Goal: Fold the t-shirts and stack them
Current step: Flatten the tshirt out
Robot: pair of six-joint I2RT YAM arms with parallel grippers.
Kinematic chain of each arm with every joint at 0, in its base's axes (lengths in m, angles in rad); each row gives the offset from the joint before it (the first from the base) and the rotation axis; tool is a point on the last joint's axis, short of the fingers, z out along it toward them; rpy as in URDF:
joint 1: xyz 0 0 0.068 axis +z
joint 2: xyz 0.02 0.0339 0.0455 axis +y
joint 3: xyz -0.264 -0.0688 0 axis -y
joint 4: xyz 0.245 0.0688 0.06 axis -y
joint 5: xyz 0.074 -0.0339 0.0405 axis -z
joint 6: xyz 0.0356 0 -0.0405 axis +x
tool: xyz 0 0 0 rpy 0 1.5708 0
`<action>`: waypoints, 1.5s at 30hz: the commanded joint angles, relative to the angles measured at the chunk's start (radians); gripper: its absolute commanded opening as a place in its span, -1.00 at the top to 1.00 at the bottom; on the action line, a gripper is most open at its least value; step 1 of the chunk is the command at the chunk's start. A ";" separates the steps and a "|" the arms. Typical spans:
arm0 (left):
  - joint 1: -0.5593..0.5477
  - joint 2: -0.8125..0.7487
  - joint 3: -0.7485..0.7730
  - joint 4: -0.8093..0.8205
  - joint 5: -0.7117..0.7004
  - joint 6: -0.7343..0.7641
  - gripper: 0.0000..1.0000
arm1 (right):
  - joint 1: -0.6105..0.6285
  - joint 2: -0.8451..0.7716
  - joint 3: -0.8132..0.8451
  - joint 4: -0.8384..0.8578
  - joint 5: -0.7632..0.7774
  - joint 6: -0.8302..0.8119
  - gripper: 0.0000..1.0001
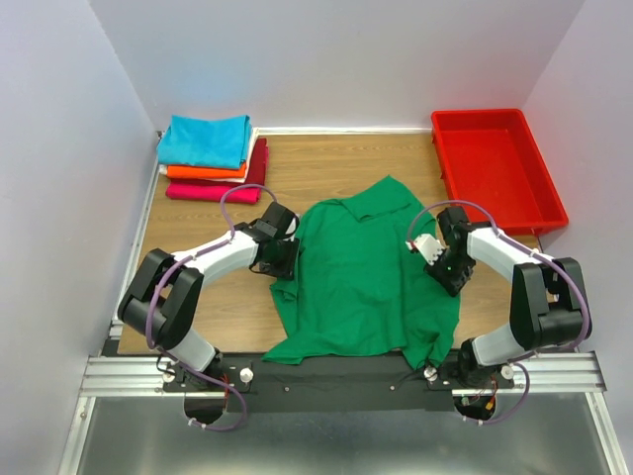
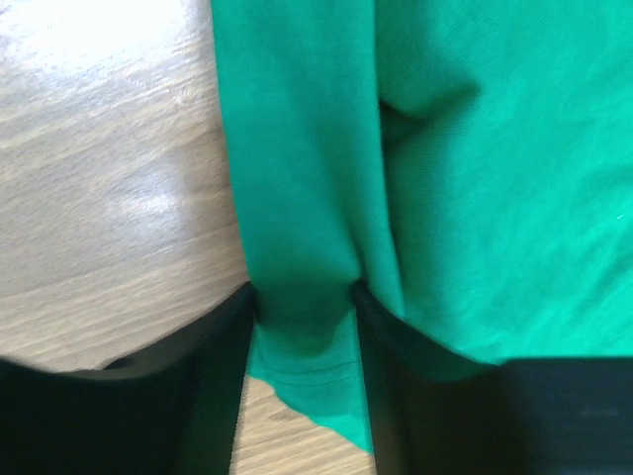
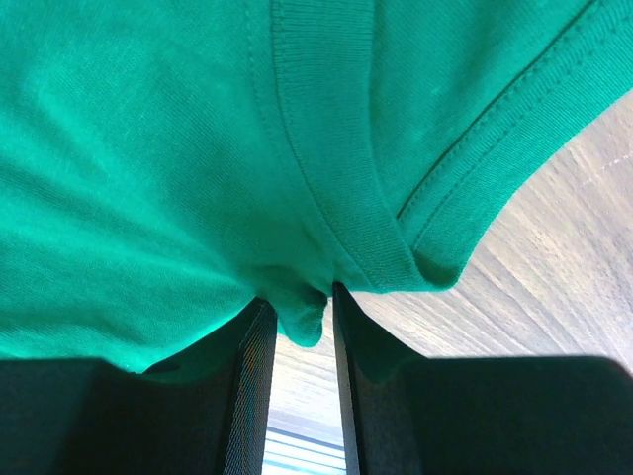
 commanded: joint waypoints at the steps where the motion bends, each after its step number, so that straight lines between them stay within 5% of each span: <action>1: 0.008 -0.004 -0.013 0.041 0.040 0.000 0.13 | -0.035 0.056 -0.064 0.114 0.014 -0.039 0.30; 4: 0.011 0.023 -0.004 0.039 0.036 0.004 0.38 | -0.055 0.048 -0.064 0.116 0.016 -0.049 0.31; 17: 0.166 -0.027 0.079 0.001 0.029 0.078 0.42 | -0.092 0.048 -0.065 0.119 0.013 -0.074 0.45; 19: 0.203 -0.007 0.091 0.008 0.052 0.101 0.73 | -0.095 0.050 -0.064 0.120 0.011 -0.077 0.50; 24: 0.249 0.062 0.148 0.007 0.121 0.141 0.96 | -0.101 0.050 -0.059 0.122 0.008 -0.075 0.58; 30: 0.249 0.002 0.116 0.016 0.261 0.139 0.45 | -0.107 0.044 -0.062 0.123 -0.001 -0.080 0.57; 45: 0.162 0.003 0.004 0.022 0.318 0.118 0.35 | -0.113 0.047 -0.053 0.125 -0.001 -0.080 0.57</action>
